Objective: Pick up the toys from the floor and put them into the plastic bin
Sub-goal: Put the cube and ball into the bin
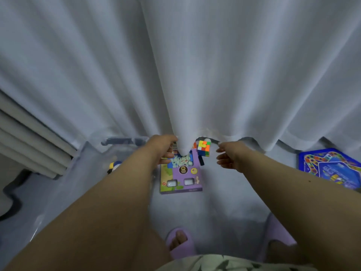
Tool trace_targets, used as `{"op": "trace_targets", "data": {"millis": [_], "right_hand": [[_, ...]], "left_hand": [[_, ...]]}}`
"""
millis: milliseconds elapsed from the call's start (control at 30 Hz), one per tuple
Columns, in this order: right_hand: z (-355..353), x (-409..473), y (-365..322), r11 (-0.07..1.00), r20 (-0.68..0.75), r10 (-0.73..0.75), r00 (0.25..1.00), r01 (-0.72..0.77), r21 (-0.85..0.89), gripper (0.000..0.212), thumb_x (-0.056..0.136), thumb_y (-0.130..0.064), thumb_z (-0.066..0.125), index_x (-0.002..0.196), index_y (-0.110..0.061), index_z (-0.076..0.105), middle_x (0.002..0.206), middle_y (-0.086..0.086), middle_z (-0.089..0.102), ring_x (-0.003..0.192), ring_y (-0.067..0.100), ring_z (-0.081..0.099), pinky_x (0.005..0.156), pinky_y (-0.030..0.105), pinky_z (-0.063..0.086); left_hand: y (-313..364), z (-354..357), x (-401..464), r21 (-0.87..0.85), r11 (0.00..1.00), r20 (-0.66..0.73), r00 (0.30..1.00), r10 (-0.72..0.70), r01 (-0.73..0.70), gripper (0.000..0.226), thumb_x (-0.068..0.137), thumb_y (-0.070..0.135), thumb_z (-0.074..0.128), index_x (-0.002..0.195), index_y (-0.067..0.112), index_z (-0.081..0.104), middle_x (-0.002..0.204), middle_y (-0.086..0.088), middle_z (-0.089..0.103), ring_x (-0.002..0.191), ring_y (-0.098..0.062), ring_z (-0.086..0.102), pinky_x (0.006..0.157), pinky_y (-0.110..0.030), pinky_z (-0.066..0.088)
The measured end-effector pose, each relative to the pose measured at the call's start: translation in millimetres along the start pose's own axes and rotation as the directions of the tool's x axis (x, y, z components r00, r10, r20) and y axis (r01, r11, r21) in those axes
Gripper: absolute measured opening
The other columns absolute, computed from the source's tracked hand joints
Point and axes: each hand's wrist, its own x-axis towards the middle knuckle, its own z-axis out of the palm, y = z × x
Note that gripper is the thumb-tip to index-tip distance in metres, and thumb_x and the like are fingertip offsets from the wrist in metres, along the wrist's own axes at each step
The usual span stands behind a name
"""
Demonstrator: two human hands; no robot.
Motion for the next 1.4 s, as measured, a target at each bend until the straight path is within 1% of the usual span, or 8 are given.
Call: {"op": "trace_targets", "data": {"millis": [167, 333, 500, 700, 867, 1067, 1267, 1400], "right_hand": [[-44, 38, 29, 0.997, -0.024, 0.074, 0.997, -0.074, 0.008, 0.031, 0.096, -0.034, 0.048, 0.087, -0.006, 0.058, 0.083, 0.014, 0.062, 0.069, 0.025, 0.06, 0.062, 0.031, 0.05], [-65, 73, 45, 0.99, -0.042, 0.135, 0.99, -0.134, 0.032, 0.031, 0.096, -0.034, 0.049, 0.091, -0.005, 0.059, 0.087, 0.015, 0.063, 0.072, 0.025, 0.061, 0.068, 0.032, 0.051], [-67, 105, 63, 0.985, -0.016, 0.164, 0.986, -0.165, -0.057, 0.04, 0.096, -0.035, 0.049, 0.115, -0.001, 0.056, 0.103, 0.016, 0.062, 0.089, 0.027, 0.061, 0.081, 0.036, 0.05], [-55, 130, 82, 0.977, 0.058, 0.12, 0.991, -0.107, -0.187, 0.058, 0.098, -0.047, 0.039, 0.141, -0.008, 0.038, 0.147, 0.011, 0.039, 0.133, 0.03, 0.039, 0.113, 0.045, 0.031], [-44, 152, 90, 0.985, 0.037, 0.171, 0.985, -0.17, -0.03, 0.053, 0.097, -0.045, 0.043, 0.128, -0.004, 0.05, 0.132, 0.018, 0.053, 0.119, 0.033, 0.052, 0.102, 0.041, 0.044], [-31, 172, 88, 0.988, 0.064, 0.153, 0.986, -0.153, -0.002, 0.045, 0.096, -0.04, 0.047, 0.119, -0.001, 0.055, 0.103, 0.011, 0.056, 0.089, 0.021, 0.054, 0.084, 0.032, 0.047], [-29, 183, 102, 0.985, 0.035, 0.122, 0.992, -0.126, 0.121, 0.027, 0.095, -0.036, 0.052, 0.107, -0.013, 0.057, 0.101, 0.005, 0.059, 0.083, 0.016, 0.057, 0.075, 0.027, 0.049], [-37, 186, 99, 0.973, -0.021, 0.118, 0.993, -0.112, 0.204, 0.025, 0.094, -0.036, 0.053, 0.099, -0.012, 0.057, 0.102, 0.011, 0.061, 0.086, 0.021, 0.059, 0.076, 0.032, 0.051]], "left_hand": [[7, 46, 45, 0.21, 0.977, 0.078, 0.996, 0.032, -0.048, 0.037, 0.087, 0.035, 0.062, 0.11, 0.007, 0.054, 0.096, -0.009, 0.058, 0.073, -0.017, 0.057, 0.061, -0.028, 0.051], [2, 76, 91, 0.385, 0.92, 0.054, 0.997, 0.051, -0.068, 0.029, 0.087, 0.034, 0.061, 0.092, 0.006, 0.058, 0.098, -0.019, 0.063, 0.092, -0.03, 0.064, 0.086, -0.043, 0.056], [-21, 107, 125, 0.478, 0.873, 0.106, 0.993, 0.051, -0.096, 0.019, 0.087, 0.019, 0.063, 0.096, 0.002, 0.059, 0.093, -0.015, 0.056, 0.086, -0.027, 0.056, 0.079, -0.036, 0.05], [-44, 138, 164, 0.551, 0.829, 0.115, 0.993, 0.041, -0.098, 0.075, 0.077, 0.026, 0.073, 0.14, 0.01, 0.035, 0.132, -0.019, 0.047, 0.116, -0.036, 0.051, 0.086, -0.032, 0.043], [-50, 155, 198, 0.666, 0.727, 0.119, 0.986, 0.113, -0.164, 0.088, 0.081, 0.027, 0.069, 0.151, 0.012, 0.017, 0.137, -0.023, 0.037, 0.121, -0.036, 0.046, 0.089, -0.028, 0.039], [-39, 179, 230, 0.8, 0.554, 0.131, 0.967, 0.218, -0.233, 0.069, 0.084, 0.044, 0.053, 0.143, 0.015, 0.03, 0.137, -0.02, 0.037, 0.125, -0.039, 0.043, 0.106, -0.041, 0.036], [-52, 198, 249, 0.792, 0.594, 0.041, 0.982, 0.185, -0.145, 0.063, 0.079, 0.042, 0.061, 0.132, 0.018, 0.039, 0.139, -0.021, 0.035, 0.126, -0.04, 0.04, 0.101, -0.041, 0.039], [-62, 206, 229, 0.745, 0.592, 0.098, 0.927, 0.361, -0.309, 0.047, 0.085, 0.041, 0.053, 0.117, 0.008, 0.047, 0.118, -0.014, 0.05, 0.106, -0.032, 0.052, 0.088, -0.035, 0.043]]}}
